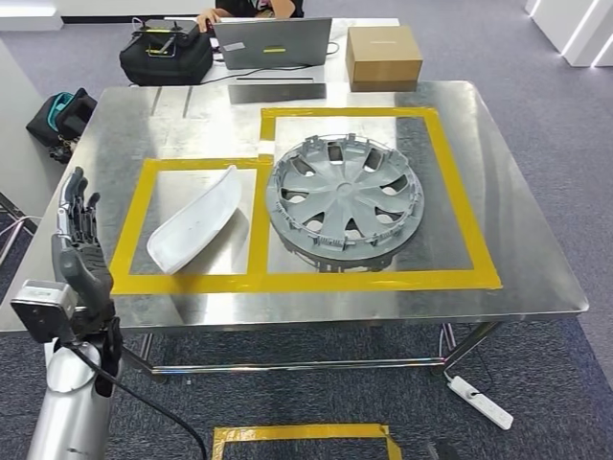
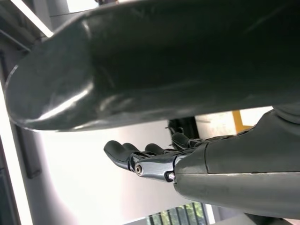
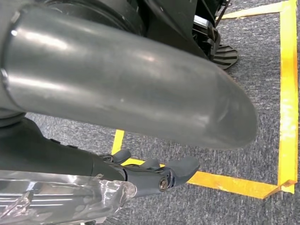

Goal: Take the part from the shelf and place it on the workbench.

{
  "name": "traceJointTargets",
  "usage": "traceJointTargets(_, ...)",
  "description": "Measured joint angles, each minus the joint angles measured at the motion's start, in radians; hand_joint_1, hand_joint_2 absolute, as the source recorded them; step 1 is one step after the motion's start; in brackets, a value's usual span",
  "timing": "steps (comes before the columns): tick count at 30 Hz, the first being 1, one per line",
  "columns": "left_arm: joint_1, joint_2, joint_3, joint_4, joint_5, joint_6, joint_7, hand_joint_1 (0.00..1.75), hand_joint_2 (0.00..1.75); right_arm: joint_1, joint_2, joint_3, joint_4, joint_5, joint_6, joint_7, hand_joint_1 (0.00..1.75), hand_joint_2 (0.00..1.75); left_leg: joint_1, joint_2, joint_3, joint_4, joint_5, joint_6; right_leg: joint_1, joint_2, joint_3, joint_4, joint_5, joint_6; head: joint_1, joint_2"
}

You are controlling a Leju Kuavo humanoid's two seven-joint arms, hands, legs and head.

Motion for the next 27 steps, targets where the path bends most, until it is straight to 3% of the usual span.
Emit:
traceJointTargets(3,0.024,-0.014,-0.022,-0.062,-0.026,0.009,-0.011,0.0,0.0,0.0,-0.008,-0.004,0.0,-0.005,0.006,-0.001,0.0,0.0,0.006,0.003,0.006,-0.017,0.01,0.014,0.0,0.0,-0.002,0.019,-0.019,0.009,0.002,0.0)
traceJointTargets(4,0.029,-0.017,-0.032,-0.077,-0.033,0.015,-0.014,0.0,0.0,0.0,-0.011,-0.005,0.0,-0.006,0.007,-0.001,0.0,0.0,0.01,0.004,0.008,-0.023,0.013,0.017,0.001,0.0,-0.02,0.058,-0.044,0.01,0.005,0.0)
traceJointTargets(6,0.038,-0.022,-0.045,-0.094,-0.036,0.02,-0.016,0.0,0.0,0.0,-0.014,-0.006,0.0,-0.006,0.007,-0.002,0.0,0.0,0.012,0.006,0.008,-0.026,0.014,0.019,0.001,-0.001,-0.087,0.192,-0.108,0.013,0.009,0.0)
traceJointTargets(7,0.042,-0.022,-0.048,-0.098,-0.033,0.021,-0.016,0.0,0.0,0.0,-0.015,-0.006,0.0,-0.005,0.007,-0.002,0.0,0.0,0.013,0.007,0.007,-0.025,0.014,0.019,0.0,-0.001,-0.122,0.258,-0.128,0.016,0.01,0.0)
traceJointTargets(8,0.047,-0.022,-0.049,-0.1,-0.027,0.02,-0.016,0.0,0.0,0.002,-0.017,-0.006,0.0,-0.004,0.007,-0.002,0.0,0.0,0.014,0.007,0.007,-0.025,0.015,0.018,0.0,-0.001,-0.144,0.294,-0.127,0.018,0.009,0.0)
traceJointTargets(9,0.05,-0.022,-0.051,-0.101,-0.021,0.018,-0.016,0.0,0.0,0.003,-0.018,-0.006,0.0,-0.003,0.006,-0.002,0.0,0.0,0.016,0.007,0.007,-0.025,0.015,0.016,-0.001,-0.001,-0.15,0.292,-0.106,0.02,0.009,0.0)
traceJointTargets(10,0.053,-0.023,-0.052,-0.102,-0.017,0.016,-0.016,0.0,0.0,0.003,-0.02,-0.007,0.0,-0.001,0.006,-0.002,0.0,0.0,0.02,0.007,0.007,-0.023,0.016,0.012,-0.004,-0.002,-0.135,0.247,-0.066,0.024,0.009,0.0)
traceJointTargets(11,0.055,-0.023,-0.053,-0.104,-0.013,0.015,-0.016,0.0,0.0,0.003,-0.022,-0.007,0.0,0.001,0.007,-0.002,0.0,0.0,0.025,0.006,0.006,-0.021,0.016,0.005,-0.008,-0.002,-0.107,0.176,-0.024,0.03,0.01,0.0)
traceJointTargets(13,0.058,-0.024,-0.056,-0.11,-0.01,0.013,-0.015,0.0,0.0,0.0,-0.023,-0.007,0.0,0.004,0.01,-0.002,0.0,0.0,0.027,0.003,0.0,-0.013,0.018,-0.013,-0.01,0.004,-0.056,0.066,0.027,0.033,0.013,0.0)
traceJointTargets(14,0.06,-0.025,-0.057,-0.113,-0.01,0.013,-0.015,0.0,0.0,-0.001,-0.023,-0.007,0.0,0.004,0.012,-0.001,0.0,0.0,0.026,0.0,-0.004,-0.009,0.02,-0.022,-0.011,0.008,-0.048,0.045,0.031,0.029,0.015,0.0)
traceJointTargets(17,0.064,-0.026,-0.06,-0.118,-0.009,0.014,-0.015,0.0,0.0,-0.001,-0.023,-0.007,0.0,0.006,0.017,0.002,0.0,0.0,0.026,-0.003,-0.015,-0.006,0.03,-0.039,-0.009,0.012,-0.067,0.054,0.035,-0.003,0.012,0.0)
traceJointTargets(19,0.066,-0.026,-0.061,-0.118,-0.009,0.014,-0.015,0.0,0.0,-0.003,-0.024,-0.007,0.0,0.006,0.019,0.005,0.0,0.0,0.027,-0.001,-0.037,0.034,-0.013,-0.045,-0.008,0.011,-0.086,0.057,0.048,-0.025,0.007,0.0)
traceJointTargets(22,0.066,-0.026,-0.061,-0.118,-0.009,0.014,-0.015,0.0,0.0,-0.004,-0.026,-0.008,0.0,0.006,0.02,0.008,0.0,0.0,0.022,0.001,-0.101,0.217,-0.137,-0.045,-0.001,0.008,-0.117,0.057,0.071,-0.045,0.003,0.0)
traceJointTargets(23,0.067,-0.026,-0.061,-0.118,-0.009,0.014,-0.015,0.0,0.0,-0.004,-0.026,-0.008,0.0,0.006,0.02,0.009,0.0,0.0,0.02,0.001,-0.11,0.263,-0.153,-0.042,0.002,0.007,-0.128,0.057,0.079,-0.047,0.002,0.0)
traceJointTargets(24,0.067,-0.026,-0.061,-0.118,-0.009,0.014,-0.015,0.0,0.0,-0.004,-0.027,-0.008,0.0,0.006,0.02,0.01,0.0,0.0,0.018,0.001,-0.105,0.279,-0.15,-0.037,0.006,0.006,-0.138,0.057,0.086,-0.049,0.002,0.0)
traceJointTargets(25,0.067,-0.026,-0.061,-0.118,-0.009,0.014,-0.015,0.0,0.0,-0.004,-0.027,-0.008,0.0,0.006,0.019,0.01,0.0,0.0,0.015,0.001,-0.082,0.256,-0.13,-0.03,0.01,0.006,-0.147,0.057,0.094,-0.05,0.002,0.0)
traceJointTargets(27,0.065,-0.026,-0.062,-0.118,-0.009,0.014,-0.015,0.0,0.0,-0.005,-0.027,-0.008,0.0,0.006,0.019,0.011,0.0,0.0,0.003,0.001,0.007,0.13,-0.084,-0.008,0.016,0.006,-0.162,0.057,0.108,-0.047,0.002,0.0)
